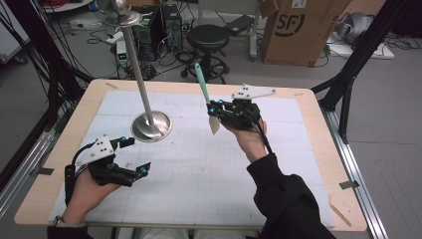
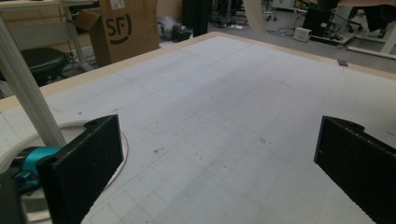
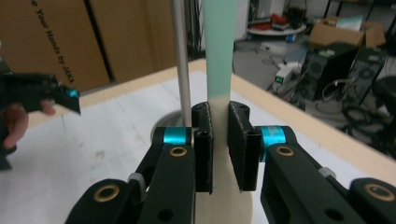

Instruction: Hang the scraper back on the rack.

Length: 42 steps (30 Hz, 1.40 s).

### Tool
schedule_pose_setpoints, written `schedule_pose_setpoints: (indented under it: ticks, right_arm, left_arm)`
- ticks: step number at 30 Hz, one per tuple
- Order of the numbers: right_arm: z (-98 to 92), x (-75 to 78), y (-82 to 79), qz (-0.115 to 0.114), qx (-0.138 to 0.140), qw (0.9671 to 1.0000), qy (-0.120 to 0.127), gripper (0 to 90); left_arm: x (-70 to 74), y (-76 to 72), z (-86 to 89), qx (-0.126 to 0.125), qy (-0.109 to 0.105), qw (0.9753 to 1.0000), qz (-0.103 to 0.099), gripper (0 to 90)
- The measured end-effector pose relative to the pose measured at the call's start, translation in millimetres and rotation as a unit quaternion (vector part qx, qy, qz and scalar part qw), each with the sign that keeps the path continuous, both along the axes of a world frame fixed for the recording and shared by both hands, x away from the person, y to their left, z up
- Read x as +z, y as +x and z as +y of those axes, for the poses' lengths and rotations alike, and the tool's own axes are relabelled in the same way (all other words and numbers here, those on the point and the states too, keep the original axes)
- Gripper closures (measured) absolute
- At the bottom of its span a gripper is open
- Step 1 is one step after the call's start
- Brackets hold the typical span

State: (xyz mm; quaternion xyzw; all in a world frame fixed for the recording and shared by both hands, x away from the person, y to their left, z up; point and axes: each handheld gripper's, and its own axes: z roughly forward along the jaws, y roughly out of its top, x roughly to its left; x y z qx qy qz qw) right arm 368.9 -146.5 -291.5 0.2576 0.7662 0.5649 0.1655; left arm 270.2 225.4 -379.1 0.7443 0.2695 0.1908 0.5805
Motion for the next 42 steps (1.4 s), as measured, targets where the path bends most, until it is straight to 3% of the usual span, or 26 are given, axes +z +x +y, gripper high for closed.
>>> schedule_pose_setpoints:
  ticks: [7, 12, 20, 32, 42]
  right_arm:
    - [36.8, 21.5, 11.4, -0.013, 0.026, 0.9996, 0.000, 81.1]
    - [56.4, 37.7, 17.0, -0.033, 0.027, 0.9991, 0.003, 81.0]
    - [80.6, 58.5, 26.2, -0.037, 0.028, 0.9989, 0.008, 81.0]
    - [98.3, 65.6, 41.0, -0.035, 0.018, 0.9992, 0.007, 81.0]
    - [108.2, 60.3, 50.2, -0.031, 0.016, 0.9994, 0.005, 80.9]
  left_arm:
    - [3.0, -3.9, 8.2, 0.013, -0.003, 0.9998, -0.013, 1.7]
    - [3.3, -5.5, 10.5, 0.016, -0.003, 0.9998, -0.011, 1.7]
    - [2.7, -7.4, 10.9, 0.015, -0.002, 0.9998, -0.010, 1.8]
    - [1.2, -10.2, 10.5, 0.011, 0.002, 0.9999, -0.011, 1.7]
    - [0.5, -11.0, 11.0, 0.013, -0.001, 0.9999, -0.009, 1.7]
